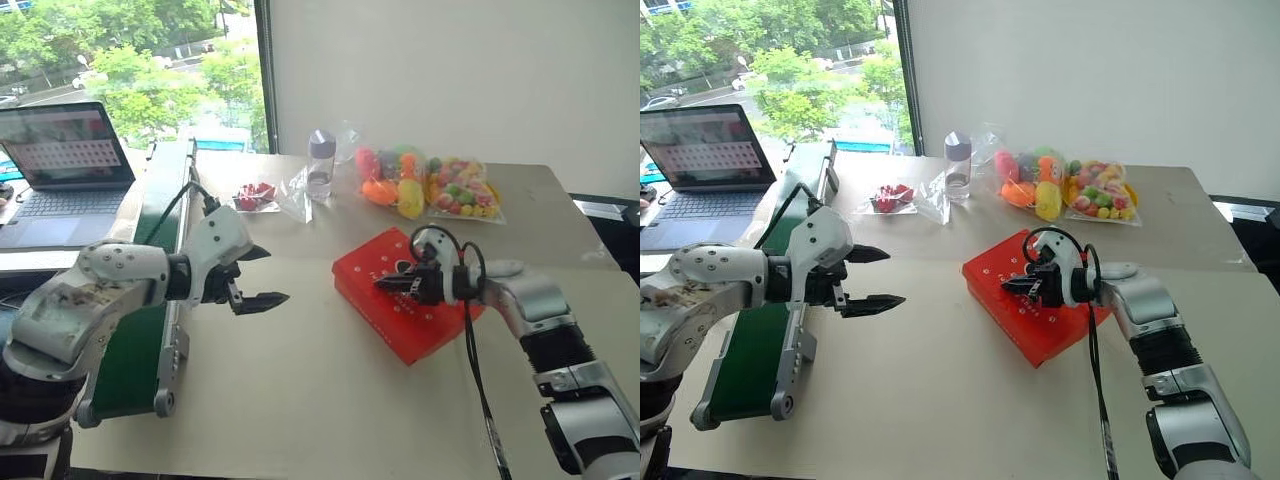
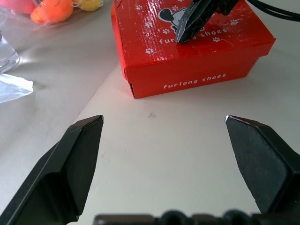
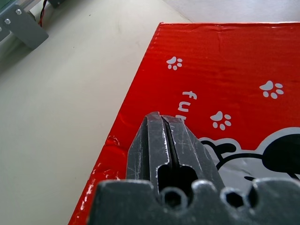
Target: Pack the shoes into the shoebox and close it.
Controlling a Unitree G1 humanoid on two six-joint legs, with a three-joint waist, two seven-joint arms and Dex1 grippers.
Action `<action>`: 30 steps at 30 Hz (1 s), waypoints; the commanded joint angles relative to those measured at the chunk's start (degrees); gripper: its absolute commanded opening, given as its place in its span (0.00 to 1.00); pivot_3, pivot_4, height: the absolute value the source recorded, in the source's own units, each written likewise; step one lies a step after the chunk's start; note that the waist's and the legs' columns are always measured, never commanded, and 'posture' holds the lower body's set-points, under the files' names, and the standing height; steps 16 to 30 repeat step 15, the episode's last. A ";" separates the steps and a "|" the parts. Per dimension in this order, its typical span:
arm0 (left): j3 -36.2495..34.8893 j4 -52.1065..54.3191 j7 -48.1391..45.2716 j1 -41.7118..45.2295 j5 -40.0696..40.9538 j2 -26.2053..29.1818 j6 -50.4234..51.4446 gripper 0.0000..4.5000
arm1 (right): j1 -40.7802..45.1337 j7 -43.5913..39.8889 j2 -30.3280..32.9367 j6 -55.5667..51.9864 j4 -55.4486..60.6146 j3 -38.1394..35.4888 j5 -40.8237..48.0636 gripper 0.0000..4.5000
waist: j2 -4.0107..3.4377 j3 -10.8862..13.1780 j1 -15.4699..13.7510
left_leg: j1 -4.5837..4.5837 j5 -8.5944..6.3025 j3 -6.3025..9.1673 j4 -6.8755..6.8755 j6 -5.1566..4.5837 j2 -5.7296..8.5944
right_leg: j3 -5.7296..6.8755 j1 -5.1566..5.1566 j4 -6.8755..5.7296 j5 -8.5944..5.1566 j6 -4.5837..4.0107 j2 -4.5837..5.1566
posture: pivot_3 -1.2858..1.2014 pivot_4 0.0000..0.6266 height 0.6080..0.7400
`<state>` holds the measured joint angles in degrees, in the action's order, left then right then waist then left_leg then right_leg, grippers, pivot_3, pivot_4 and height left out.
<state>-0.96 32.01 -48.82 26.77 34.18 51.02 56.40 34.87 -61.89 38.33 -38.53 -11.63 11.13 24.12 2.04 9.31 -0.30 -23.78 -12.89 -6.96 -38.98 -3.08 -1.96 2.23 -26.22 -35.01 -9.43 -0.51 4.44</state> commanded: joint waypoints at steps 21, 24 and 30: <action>-4.71 -0.07 4.34 -3.58 1.45 -1.20 -2.58 0.99 | 10.45 -9.67 9.41 0.05 10.67 -9.44 5.37 0.00 | -0.10 0.16 -0.36 | -0.07 0.19 0.01 0.09 -0.55 0.00 | 0.04 -0.06 0.08 -0.16 -0.18 0.00 | 0.52 0.24 1.00; -4.71 -0.07 4.34 -3.58 1.45 -1.20 -2.58 0.99 | 10.45 -9.67 9.41 0.05 10.67 -9.44 5.37 0.00 | -0.10 0.16 -0.36 | -0.07 0.19 0.01 0.09 -0.55 0.00 | 0.04 -0.06 0.08 -0.16 -0.18 0.00 | 0.52 0.24 1.00; -4.71 -0.07 4.34 -3.58 1.45 -1.20 -2.58 0.99 | 10.45 -9.67 9.41 0.05 10.67 -9.44 5.37 0.00 | -0.10 0.16 -0.36 | -0.07 0.19 0.01 0.09 -0.55 0.00 | 0.04 -0.06 0.08 -0.16 -0.18 0.00 | 0.52 0.24 1.00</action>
